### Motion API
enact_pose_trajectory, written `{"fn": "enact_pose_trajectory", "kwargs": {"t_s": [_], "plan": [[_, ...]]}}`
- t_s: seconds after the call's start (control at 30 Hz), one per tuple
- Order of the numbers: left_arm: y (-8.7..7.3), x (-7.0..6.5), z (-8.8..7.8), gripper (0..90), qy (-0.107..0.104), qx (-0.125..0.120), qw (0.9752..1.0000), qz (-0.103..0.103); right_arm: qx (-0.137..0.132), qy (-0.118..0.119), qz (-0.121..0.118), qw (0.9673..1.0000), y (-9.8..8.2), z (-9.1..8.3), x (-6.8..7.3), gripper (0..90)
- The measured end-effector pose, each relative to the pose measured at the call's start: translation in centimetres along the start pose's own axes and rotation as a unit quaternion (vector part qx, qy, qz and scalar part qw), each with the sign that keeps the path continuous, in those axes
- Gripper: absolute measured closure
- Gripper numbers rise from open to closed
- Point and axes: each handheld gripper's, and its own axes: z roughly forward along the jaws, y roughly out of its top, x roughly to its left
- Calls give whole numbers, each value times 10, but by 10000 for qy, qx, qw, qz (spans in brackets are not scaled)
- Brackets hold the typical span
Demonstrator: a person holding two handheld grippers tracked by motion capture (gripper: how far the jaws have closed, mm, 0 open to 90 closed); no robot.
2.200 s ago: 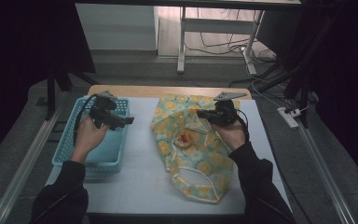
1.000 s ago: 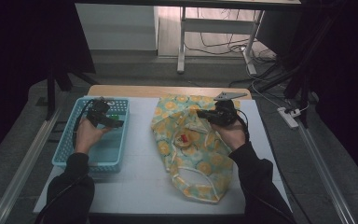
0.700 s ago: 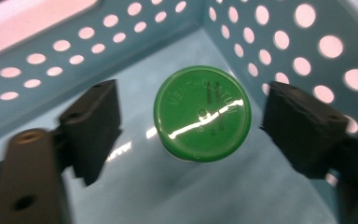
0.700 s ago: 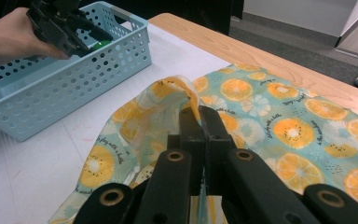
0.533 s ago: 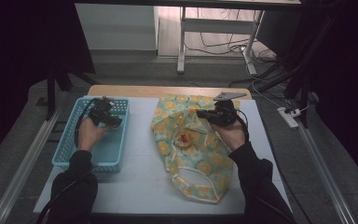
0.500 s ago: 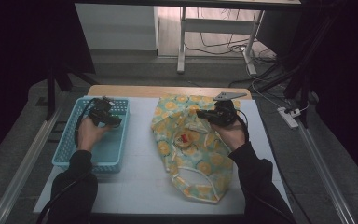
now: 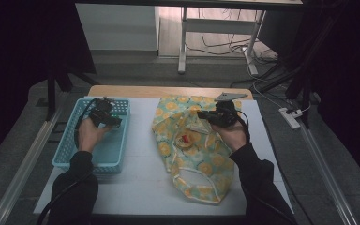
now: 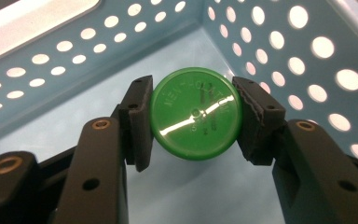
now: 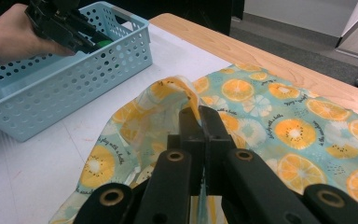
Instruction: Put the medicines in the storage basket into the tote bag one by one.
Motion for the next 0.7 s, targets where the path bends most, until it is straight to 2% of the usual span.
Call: {"fn": "enact_pose_trajectory", "kwargs": {"t_s": [0.27, 0.5, 0.7], "plan": [[1, -1, -14, 526, -53, -200, 9998, 12, -25, -8, 0, 10000, 0, -1, -1, 898], [7, -8, -35, 526, -123, -377, 9991, 139, -28, -9, -12, 10000, 0, -1, -1, 897], [9, -10, -54, 526, -219, -577, 9980, 150, -47, -1, -16, 10000, 0, -2, -1, 897]]}}
